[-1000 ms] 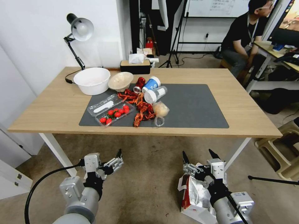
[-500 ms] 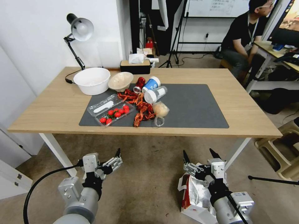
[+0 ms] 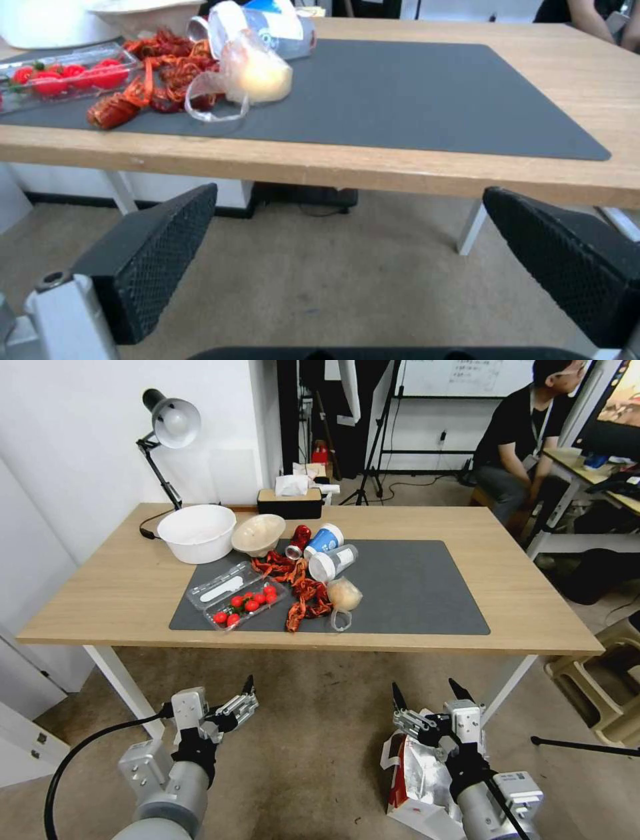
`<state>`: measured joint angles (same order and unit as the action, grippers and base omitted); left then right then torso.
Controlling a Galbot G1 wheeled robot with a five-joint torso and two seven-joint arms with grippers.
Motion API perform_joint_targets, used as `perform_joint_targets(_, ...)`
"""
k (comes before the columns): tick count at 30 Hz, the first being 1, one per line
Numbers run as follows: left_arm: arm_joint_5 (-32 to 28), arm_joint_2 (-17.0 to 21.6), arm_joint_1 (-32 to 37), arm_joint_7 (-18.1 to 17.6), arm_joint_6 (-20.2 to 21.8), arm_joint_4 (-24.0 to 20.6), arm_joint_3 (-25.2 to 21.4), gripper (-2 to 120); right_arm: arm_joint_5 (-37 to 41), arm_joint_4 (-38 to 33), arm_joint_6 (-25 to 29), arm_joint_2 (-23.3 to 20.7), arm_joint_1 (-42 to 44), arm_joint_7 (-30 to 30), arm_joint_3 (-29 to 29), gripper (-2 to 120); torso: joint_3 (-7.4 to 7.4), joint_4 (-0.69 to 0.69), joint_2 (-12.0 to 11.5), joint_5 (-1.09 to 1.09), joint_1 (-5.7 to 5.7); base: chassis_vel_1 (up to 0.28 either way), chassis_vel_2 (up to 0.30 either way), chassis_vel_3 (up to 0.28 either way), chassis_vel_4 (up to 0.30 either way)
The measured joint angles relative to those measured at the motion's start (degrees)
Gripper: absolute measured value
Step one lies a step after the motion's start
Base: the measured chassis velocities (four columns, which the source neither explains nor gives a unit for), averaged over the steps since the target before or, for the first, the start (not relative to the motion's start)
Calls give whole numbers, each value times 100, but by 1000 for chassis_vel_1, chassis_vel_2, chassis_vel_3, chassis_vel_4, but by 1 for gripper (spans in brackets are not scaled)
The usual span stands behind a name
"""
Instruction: Pick up the food delivery bag from the floor and place it on the table.
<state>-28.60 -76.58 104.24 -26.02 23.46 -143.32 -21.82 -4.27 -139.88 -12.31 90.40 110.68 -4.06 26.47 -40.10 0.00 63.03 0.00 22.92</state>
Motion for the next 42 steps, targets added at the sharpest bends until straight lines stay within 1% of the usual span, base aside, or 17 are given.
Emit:
perform_joint_targets(4,-69,8,-10,-51,102,1,-19,100,-11,10,4,11,0,1,-12,100,12,0,-24,0,-8,0,0,0,0)
perform_joint_targets(7,-87,15,-23,-70,123,2,-30,100,-26,20,6,24,0,1,-24,100,64,0,-120,0,-52,0,0,0,0)
perform_joint_targets(8,-87,15,-23,-70,123,2,-30,100,-26,20,6,24,0,1,-24,100,64,0,-120,0,-52,0,0,0,0)
perform_joint_targets(10,-88,22,-43,-72,123,5,-32,100,-29,22,6,30,-2,3,-23,100,141,0,-257,0,-114,0,0,0,0)
perform_joint_targets(11,-88,22,-43,-72,123,5,-32,100,-29,22,6,30,-2,3,-23,100,141,0,-257,0,-114,0,0,0,0)
perform_joint_targets(13,-80,27,-57,-72,118,6,-37,100,-30,28,6,29,-4,4,-18,100,198,0,-359,0,-159,0,0,0,0)
perform_joint_targets(14,-80,27,-57,-72,118,6,-37,100,-30,28,6,29,-4,4,-18,100,198,0,-359,0,-159,0,0,0,0)
perform_joint_targets(17,-43,42,-64,-70,103,8,-52,100,-39,57,5,35,-11,5,-21,100,305,0,-549,0,-241,0,0,0,0)
perform_joint_targets(18,-43,42,-64,-70,103,8,-52,100,-39,57,5,35,-11,5,-21,100,305,0,-549,0,-241,0,0,0,0)
perform_joint_targets(21,-27,44,-72,-69,89,8,-58,100,-51,89,-5,36,-23,15,-24,100,373,0,-668,0,-293,0,0,0,0)
perform_joint_targets(22,-27,44,-72,-69,89,8,-58,100,-51,89,-5,36,-23,15,-24,100,373,0,-668,0,-293,0,0,0,0)
perform_joint_targets(29,3,29,-80,-52,44,8,-72,100,-52,115,-23,20,-34,13,-21,100,496,0,-896,0,-399,0,0,0,0)
perform_joint_targets(30,3,29,-80,-52,44,8,-72,100,-52,115,-23,20,-34,13,-21,100,496,0,-896,0,-399,0,0,0,0)
perform_joint_targets(33,38,9,-81,-38,24,8,-59,100,-49,129,-26,18,-36,11,-21,100,567,0,-1013,0,-445,0,0,0,0)
perform_joint_targets(34,38,9,-81,-38,24,8,-59,100,-49,129,-26,18,-36,11,-21,100,567,0,-1013,0,-445,0,0,0,0)
perform_joint_targets(42,70,-6,-121,-27,7,8,-81,100,-15,152,-23,11,-46,23,-24,100,690,0,-1230,0,-538,0,0,0,0)
